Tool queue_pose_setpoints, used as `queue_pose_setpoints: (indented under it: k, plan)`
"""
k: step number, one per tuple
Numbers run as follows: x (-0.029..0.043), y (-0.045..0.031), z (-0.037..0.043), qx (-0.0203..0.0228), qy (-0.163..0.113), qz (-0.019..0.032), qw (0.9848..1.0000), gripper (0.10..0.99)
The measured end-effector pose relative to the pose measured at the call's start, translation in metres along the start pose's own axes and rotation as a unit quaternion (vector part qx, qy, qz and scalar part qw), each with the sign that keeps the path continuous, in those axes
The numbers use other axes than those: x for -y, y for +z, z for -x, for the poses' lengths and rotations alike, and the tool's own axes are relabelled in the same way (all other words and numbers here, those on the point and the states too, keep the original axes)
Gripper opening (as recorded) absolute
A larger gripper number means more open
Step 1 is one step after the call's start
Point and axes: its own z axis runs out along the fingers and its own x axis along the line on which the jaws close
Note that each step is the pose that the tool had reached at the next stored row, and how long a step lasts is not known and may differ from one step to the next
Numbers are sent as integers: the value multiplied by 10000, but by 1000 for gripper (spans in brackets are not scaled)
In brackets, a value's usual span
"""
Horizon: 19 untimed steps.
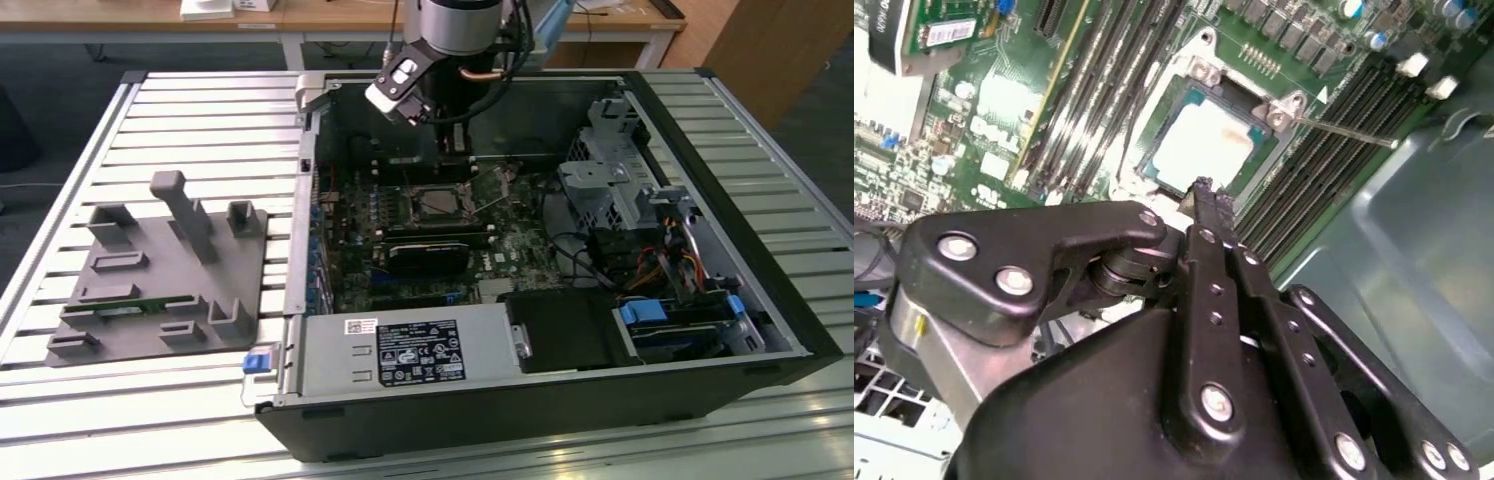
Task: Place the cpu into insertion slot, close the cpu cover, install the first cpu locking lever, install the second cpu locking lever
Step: 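Close the cpu cover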
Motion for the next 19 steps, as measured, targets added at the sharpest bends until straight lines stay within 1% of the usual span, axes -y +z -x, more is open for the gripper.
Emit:
queue_pose_setpoints:
  k: [3,5,9,15,19]
  plan:
    - [-92,6,1,-21,-4,-7,10000,106]
    - [-124,17,0,-41,-28,-7,10000,106]
    - [-178,34,1,-43,-147,-10,9999,106]
    - [-311,45,-5,-43,-153,-10,9999,106]
    - [-375,48,-9,-43,-153,-10,9999,106]
